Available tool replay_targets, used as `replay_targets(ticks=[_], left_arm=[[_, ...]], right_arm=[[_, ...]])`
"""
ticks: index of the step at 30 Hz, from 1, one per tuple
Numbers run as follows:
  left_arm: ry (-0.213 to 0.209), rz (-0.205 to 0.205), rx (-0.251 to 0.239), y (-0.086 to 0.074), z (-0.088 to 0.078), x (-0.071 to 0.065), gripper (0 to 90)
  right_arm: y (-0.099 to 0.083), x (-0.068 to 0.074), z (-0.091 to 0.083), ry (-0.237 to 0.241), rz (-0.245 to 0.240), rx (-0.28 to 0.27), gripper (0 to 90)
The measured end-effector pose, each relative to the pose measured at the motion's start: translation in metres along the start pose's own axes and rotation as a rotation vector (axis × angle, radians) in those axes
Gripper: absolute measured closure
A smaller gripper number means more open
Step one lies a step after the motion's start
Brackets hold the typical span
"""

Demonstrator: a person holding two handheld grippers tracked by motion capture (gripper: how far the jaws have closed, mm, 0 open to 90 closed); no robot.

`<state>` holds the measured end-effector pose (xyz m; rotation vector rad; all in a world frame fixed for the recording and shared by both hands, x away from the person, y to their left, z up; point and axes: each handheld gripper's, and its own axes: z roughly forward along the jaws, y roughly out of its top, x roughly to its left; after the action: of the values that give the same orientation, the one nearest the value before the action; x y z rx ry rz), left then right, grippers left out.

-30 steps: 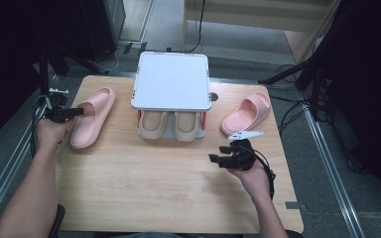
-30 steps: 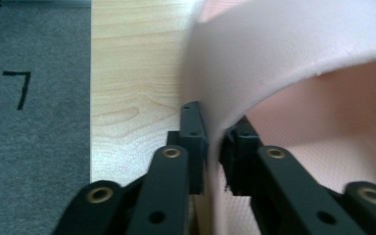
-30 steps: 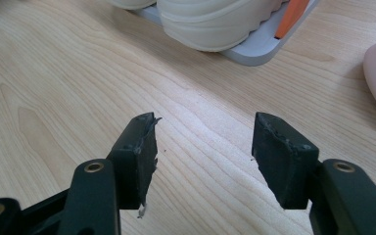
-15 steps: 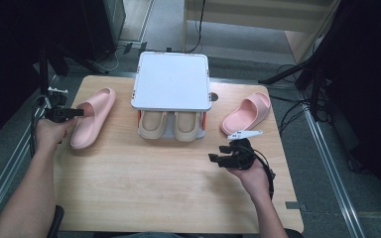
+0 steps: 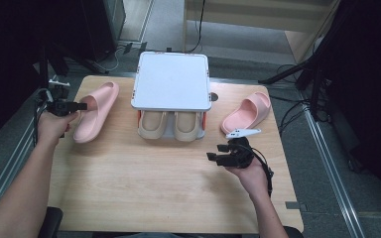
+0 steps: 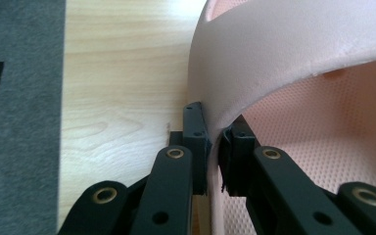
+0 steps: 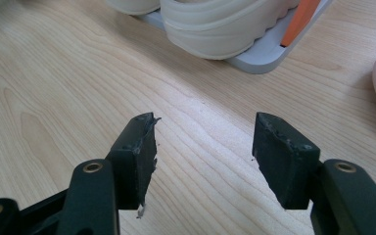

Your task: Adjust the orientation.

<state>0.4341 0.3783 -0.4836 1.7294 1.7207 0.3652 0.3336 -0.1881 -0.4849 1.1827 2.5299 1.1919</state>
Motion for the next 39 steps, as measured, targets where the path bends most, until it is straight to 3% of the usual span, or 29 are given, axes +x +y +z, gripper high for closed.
replay_targets(ticks=[3,9,12,27,33,39], left_arm=[[0.02,0.02,0.036,0.008,-0.002,-0.004,83.0],[0.006,0.03,0.026,0.024,-0.011,-0.014,82.4],[-0.008,0.038,0.014,0.038,-0.021,-0.026,82.5],[0.014,0.09,0.009,0.089,-0.049,-0.07,82.2],[0.005,0.105,-0.002,0.106,-0.058,-0.086,81.9],[-0.009,0.093,-0.017,0.122,-0.061,-0.102,82.2]], right_arm=[[0.001,0.0,0.001,0.004,-0.001,0.0,42.2],[0.002,0.002,0.002,0.013,-0.009,0.0,42.2],[0.003,0.002,0.002,0.017,-0.012,-0.003,42.2],[0.007,-0.002,0.003,0.03,-0.007,-0.015,42.2],[0.01,-0.001,0.006,0.037,-0.021,-0.012,42.0],[0.012,-0.001,0.008,0.04,-0.025,-0.007,42.0]])
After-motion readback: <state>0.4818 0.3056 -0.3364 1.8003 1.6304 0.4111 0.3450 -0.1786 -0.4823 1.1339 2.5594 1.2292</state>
